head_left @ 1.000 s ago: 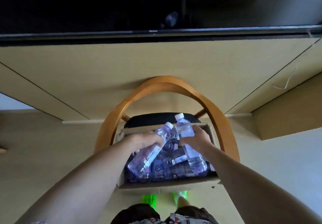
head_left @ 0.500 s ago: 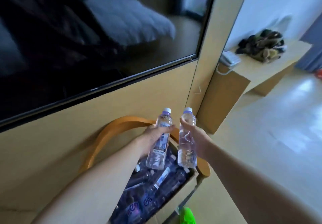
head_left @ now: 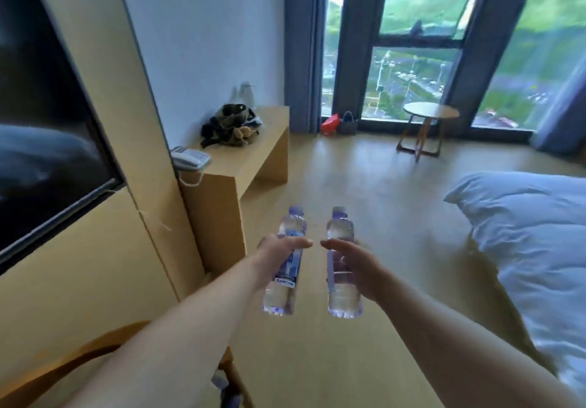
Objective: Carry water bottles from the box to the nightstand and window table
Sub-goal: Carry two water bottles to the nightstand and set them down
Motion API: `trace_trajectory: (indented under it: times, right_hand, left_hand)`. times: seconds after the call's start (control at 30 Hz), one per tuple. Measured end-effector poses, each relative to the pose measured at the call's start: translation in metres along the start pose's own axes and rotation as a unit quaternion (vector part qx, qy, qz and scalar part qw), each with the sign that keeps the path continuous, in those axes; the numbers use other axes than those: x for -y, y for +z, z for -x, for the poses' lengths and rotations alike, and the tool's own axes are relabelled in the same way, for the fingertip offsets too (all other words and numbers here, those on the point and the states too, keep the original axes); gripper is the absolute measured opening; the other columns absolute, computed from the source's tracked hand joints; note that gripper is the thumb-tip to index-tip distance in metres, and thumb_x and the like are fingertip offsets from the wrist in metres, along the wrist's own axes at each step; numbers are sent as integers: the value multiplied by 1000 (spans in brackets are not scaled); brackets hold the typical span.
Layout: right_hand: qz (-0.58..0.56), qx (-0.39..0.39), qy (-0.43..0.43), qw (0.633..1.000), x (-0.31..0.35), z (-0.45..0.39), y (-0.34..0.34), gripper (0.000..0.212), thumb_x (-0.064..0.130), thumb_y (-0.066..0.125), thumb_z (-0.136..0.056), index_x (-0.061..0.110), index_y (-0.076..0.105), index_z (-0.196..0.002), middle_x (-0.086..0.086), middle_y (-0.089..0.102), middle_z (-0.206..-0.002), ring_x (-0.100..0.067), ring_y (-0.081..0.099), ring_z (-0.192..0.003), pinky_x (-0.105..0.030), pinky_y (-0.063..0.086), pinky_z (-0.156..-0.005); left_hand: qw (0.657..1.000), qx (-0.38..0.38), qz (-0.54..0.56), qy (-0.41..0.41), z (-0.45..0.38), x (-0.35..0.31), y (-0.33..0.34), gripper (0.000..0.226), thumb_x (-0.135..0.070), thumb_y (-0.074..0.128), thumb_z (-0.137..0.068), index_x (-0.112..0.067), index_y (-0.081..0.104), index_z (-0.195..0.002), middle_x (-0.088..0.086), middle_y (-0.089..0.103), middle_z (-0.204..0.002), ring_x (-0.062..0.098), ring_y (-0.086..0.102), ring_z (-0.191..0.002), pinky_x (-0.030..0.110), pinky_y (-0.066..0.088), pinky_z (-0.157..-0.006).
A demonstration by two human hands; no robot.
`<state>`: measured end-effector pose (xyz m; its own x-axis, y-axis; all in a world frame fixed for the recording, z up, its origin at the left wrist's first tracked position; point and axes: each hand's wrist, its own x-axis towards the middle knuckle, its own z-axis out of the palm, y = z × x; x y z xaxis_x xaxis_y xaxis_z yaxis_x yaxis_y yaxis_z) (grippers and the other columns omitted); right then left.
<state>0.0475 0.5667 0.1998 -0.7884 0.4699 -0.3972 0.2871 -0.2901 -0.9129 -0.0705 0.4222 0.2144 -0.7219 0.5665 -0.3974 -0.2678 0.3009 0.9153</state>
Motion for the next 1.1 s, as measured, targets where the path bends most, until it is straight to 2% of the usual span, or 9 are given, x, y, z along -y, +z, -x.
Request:
trace_trajectory:
  times: [0.07,0.23,0.37,0.47,0.6,0.77,0.87,0.97,1.1]
  right_hand:
    - [-7,-49,-13,999,8,18,-72,32,23,81,-82,12,64,-107,-10,59,-83,-24,59,-71,-40,52,-73]
    - [-43,-160,-53,985,16,75,-246,29,22,79,-83,11,62,-103,-6,59,-69,-21,58,-59,-33,52,-64]
    - [-54,-269,-54,960,13,134,-359,46,26,80,-83,0,66,-119,-36,67,-105,-33,64,-84,-46,56,-81]
    - [-72,-357,-47,930,6,181,-432,36,27,81,-82,7,71,-111,-29,73,-104,-33,69,-79,-46,60,-80]
    - [-102,-454,-36,884,-18,241,-515,36,31,82,-81,9,71,-108,-21,73,-92,-36,71,-80,-56,61,-85]
    - [-161,-563,-15,811,-53,308,-602,35,39,83,-77,14,72,-99,-7,66,-78,-27,64,-75,-39,59,-65]
    - [-184,-612,-14,769,-68,337,-653,36,39,82,-76,16,69,-101,-3,62,-81,-23,60,-78,-34,52,-67]
    - [-198,-647,-5,736,-72,353,-704,38,38,80,-78,15,68,-105,-3,60,-76,-21,61,-70,-33,52,-63]
    - [-219,-690,11,690,-66,369,-774,36,40,80,-79,18,69,-105,-7,65,-85,-24,66,-81,-33,53,-66]
  left_hand:
    - [998,54,-32,22,-4,-18,70,51,-25,88,-75,-7,64,-116,18,69,-99,33,68,-88,43,57,-90]
    - [982,170,-63,58,1,-49,247,26,-13,82,-81,-10,63,-98,13,60,-79,24,60,-62,35,52,-66]
    - [959,262,-78,68,17,-59,385,18,-11,80,-84,-7,66,-95,14,61,-71,24,60,-53,31,52,-58]
    - [934,337,-101,66,38,-61,481,12,-9,79,-84,-6,69,-91,10,66,-63,21,63,-48,24,52,-50]
    - [900,406,-149,56,63,-51,598,24,-13,82,-80,-4,68,-97,10,62,-66,21,60,-50,26,50,-54]
    - [850,485,-202,47,91,-32,731,27,-17,87,-74,-7,65,-84,15,56,-66,24,54,-53,39,49,-63]
    - [815,538,-209,36,103,-20,807,34,-18,86,-73,-3,63,-93,15,56,-69,27,56,-56,42,53,-63]
    - [784,578,-221,36,113,-17,882,49,-22,87,-74,0,64,-110,20,63,-85,32,62,-73,48,59,-76]
    - [744,626,-229,45,124,-32,983,49,-20,84,-78,1,64,-118,25,68,-91,30,65,-70,38,59,-68]
